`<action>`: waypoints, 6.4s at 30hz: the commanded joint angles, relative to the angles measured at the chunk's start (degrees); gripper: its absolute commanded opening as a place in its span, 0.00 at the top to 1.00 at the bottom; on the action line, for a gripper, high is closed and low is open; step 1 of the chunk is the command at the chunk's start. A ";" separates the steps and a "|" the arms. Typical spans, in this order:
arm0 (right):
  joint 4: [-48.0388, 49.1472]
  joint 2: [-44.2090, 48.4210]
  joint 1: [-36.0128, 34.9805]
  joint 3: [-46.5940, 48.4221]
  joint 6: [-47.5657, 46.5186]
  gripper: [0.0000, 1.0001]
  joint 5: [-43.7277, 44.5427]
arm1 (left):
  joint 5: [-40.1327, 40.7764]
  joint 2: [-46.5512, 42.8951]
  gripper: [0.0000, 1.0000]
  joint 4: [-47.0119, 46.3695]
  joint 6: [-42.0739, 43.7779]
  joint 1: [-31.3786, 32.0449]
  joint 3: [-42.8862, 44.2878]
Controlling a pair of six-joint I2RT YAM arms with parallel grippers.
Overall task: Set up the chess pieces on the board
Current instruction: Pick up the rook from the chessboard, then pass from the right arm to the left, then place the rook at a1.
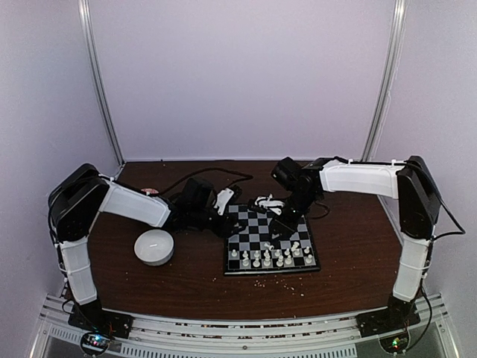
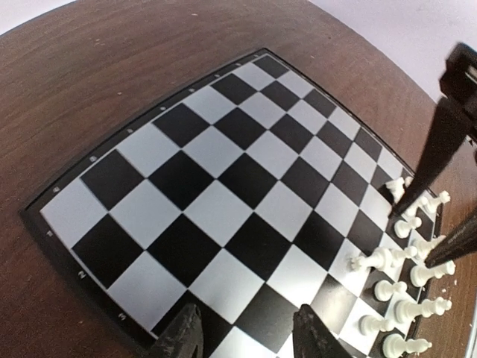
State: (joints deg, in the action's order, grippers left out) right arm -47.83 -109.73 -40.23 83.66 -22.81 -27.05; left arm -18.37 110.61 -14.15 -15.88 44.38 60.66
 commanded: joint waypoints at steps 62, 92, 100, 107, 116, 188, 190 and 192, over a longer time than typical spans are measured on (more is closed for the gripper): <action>-0.52 -7.75 -4.07 1.68 -0.22 0.83 12.32 | 5.84 -4.42 0.58 -8.46 -6.71 -1.93 -4.73; 4.52 7.17 4.52 -1.49 -0.01 0.92 -9.28 | -30.40 5.41 0.57 -22.65 -26.36 -1.96 7.59; 4.69 7.36 4.54 -0.88 0.48 0.91 -9.63 | -31.66 7.73 0.60 -20.56 -26.79 -1.14 9.48; 4.68 7.70 4.46 -0.68 0.66 0.91 -9.95 | -32.85 9.58 0.61 -19.53 -27.13 -0.08 11.96; 4.96 8.02 4.44 -0.86 0.81 0.90 -9.61 | -35.44 10.98 0.71 -20.40 -28.05 0.35 13.08; 7.08 17.09 16.63 -13.24 -3.56 0.48 -15.38 | 17.32 -1.55 0.95 56.58 10.89 17.70 21.26; 6.90 16.92 16.63 -13.04 -3.56 0.48 -15.49 | 17.04 -0.80 0.95 56.18 10.97 17.46 21.25; 6.80 16.75 16.62 -12.99 -3.56 0.48 -15.57 | 16.82 -0.30 0.95 55.48 10.98 17.33 20.97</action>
State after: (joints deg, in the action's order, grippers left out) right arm -40.45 -92.14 -23.75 70.57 -25.61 -42.02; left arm -1.26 108.97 44.64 -5.58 62.28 82.24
